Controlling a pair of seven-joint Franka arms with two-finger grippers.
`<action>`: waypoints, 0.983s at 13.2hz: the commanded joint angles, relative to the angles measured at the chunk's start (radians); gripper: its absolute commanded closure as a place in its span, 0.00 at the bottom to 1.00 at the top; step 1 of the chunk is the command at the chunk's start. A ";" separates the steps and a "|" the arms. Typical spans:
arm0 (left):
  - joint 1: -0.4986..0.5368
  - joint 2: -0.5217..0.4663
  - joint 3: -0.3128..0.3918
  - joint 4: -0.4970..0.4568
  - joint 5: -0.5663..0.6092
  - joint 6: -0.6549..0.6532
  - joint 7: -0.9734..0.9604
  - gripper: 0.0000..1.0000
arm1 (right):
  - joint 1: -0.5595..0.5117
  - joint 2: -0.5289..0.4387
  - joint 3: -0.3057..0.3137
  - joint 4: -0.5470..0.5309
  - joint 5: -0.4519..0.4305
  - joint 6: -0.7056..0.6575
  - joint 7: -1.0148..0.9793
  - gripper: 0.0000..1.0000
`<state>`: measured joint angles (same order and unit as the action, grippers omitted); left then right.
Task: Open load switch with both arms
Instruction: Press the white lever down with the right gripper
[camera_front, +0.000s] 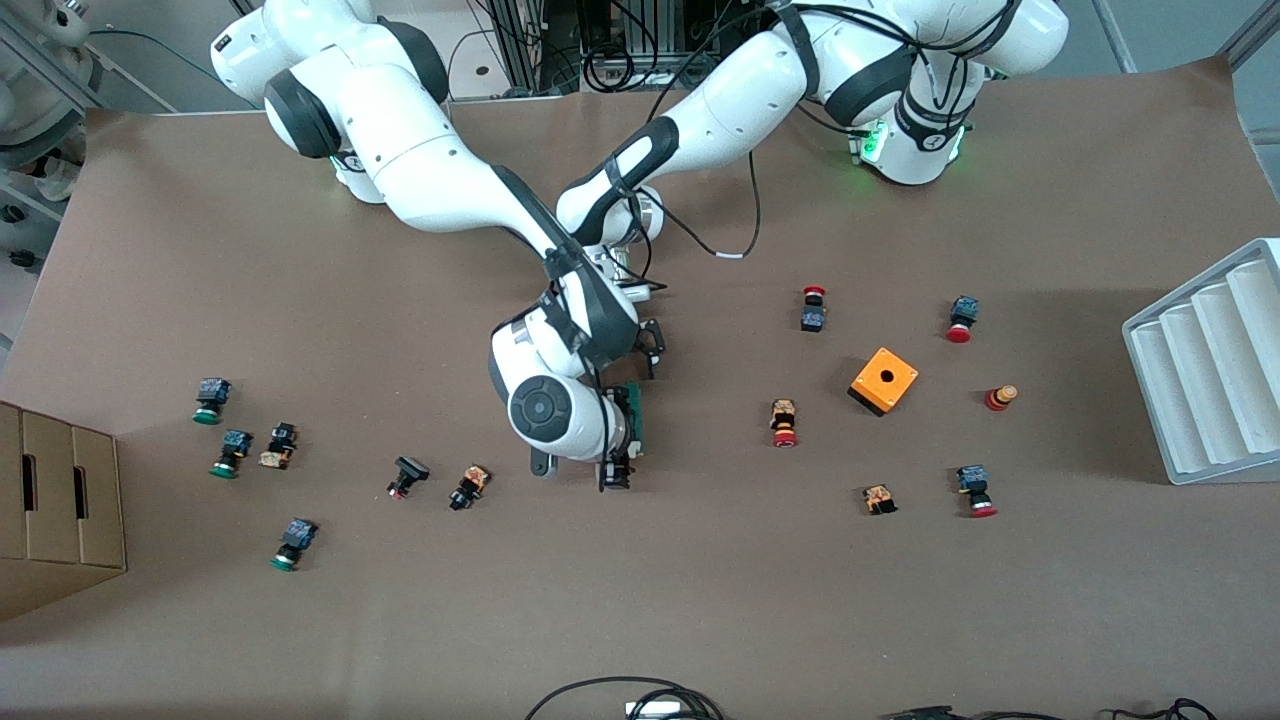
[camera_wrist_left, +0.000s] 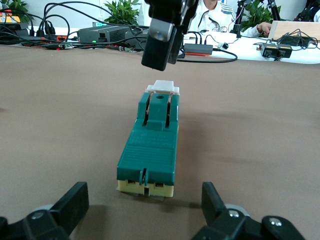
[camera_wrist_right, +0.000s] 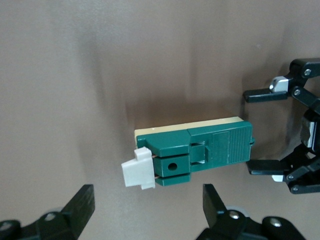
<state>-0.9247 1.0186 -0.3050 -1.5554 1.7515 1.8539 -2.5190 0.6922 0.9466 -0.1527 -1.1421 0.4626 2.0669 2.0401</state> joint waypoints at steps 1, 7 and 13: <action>-0.008 0.031 0.010 0.025 0.016 -0.004 -0.027 0.00 | -0.023 0.035 -0.004 0.061 0.073 -0.019 -0.011 0.04; -0.008 0.029 0.012 0.025 0.016 -0.004 -0.029 0.00 | -0.056 0.095 -0.004 0.142 0.097 -0.019 -0.011 0.05; -0.008 0.031 0.012 0.025 0.016 -0.004 -0.029 0.00 | -0.050 0.103 -0.001 0.143 0.106 -0.043 0.002 0.15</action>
<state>-0.9248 1.0195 -0.3044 -1.5554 1.7532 1.8526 -2.5212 0.6414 1.0177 -0.1502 -1.0536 0.5277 2.0582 2.0351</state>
